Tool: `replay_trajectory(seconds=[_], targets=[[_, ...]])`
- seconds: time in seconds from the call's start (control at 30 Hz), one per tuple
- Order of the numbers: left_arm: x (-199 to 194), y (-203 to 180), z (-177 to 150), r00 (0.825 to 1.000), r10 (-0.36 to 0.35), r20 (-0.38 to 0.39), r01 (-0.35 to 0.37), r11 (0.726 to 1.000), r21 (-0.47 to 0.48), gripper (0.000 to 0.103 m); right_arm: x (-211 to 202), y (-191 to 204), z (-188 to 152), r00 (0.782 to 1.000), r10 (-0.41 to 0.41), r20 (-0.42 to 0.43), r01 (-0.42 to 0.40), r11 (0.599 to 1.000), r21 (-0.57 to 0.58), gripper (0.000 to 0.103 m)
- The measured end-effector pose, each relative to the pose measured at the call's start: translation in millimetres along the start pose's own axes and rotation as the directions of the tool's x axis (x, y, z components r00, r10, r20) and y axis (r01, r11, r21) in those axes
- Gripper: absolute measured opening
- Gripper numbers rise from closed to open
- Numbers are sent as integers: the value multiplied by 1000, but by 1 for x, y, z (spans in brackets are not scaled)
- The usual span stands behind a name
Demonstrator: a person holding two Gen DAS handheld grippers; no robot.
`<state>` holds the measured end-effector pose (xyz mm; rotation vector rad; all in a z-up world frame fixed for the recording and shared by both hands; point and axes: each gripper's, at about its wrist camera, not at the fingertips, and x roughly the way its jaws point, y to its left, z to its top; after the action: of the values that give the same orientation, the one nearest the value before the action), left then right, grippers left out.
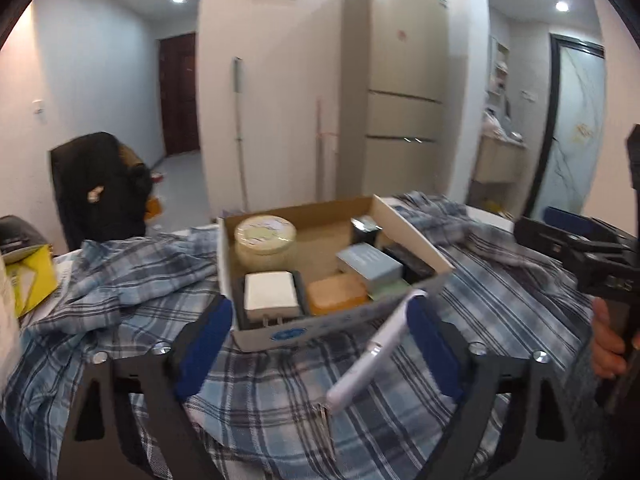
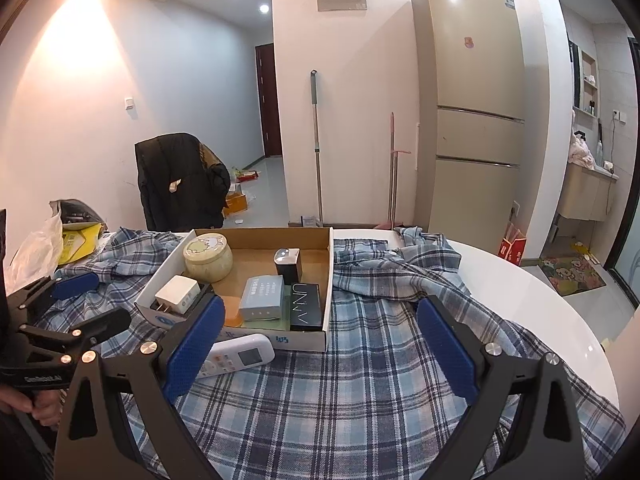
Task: Organize rigid objects
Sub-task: 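Lower the left tool onto the white AUX remote and align fingers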
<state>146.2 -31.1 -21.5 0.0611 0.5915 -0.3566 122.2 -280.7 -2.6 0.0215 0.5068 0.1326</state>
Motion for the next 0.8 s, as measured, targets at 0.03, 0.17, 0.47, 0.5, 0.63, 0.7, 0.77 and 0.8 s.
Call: replay_trajectory(seconds=[0.03,0.17,0.47,0.5,0.63,0.7,0.77,0.8], targets=[[3,-1,0,1000,-9,-25,10,1000,8,81,1,-2,1,1000,0,-3,0,1000,7,97],[24,-7,-6,987,-40,-158,47,998,39,62,3,-9,2,1000,18,-22,-17,999,43,97],[50,-22,-17,965,-64,-256,78,996,45,57,8,-9,0,998,5,-63,-3,999,33,97],[51,-24,-17,964,-73,-255,87,995,44,57,8,-8,-1,998,4,-63,-3,1000,28,97],[57,-37,-18,957,-98,-273,126,988,86,57,7,-6,-1,998,4,-62,-3,1000,18,97],[65,-42,-20,948,-77,-307,115,988,106,57,7,-6,-1,998,5,-64,-4,1000,18,97],[71,-43,-23,940,-71,-334,114,987,112,56,8,-6,-1,998,5,-69,-4,1000,18,97],[73,-43,-23,939,-66,-338,111,987,118,56,9,-6,-1,997,5,-73,-4,1000,18,97]])
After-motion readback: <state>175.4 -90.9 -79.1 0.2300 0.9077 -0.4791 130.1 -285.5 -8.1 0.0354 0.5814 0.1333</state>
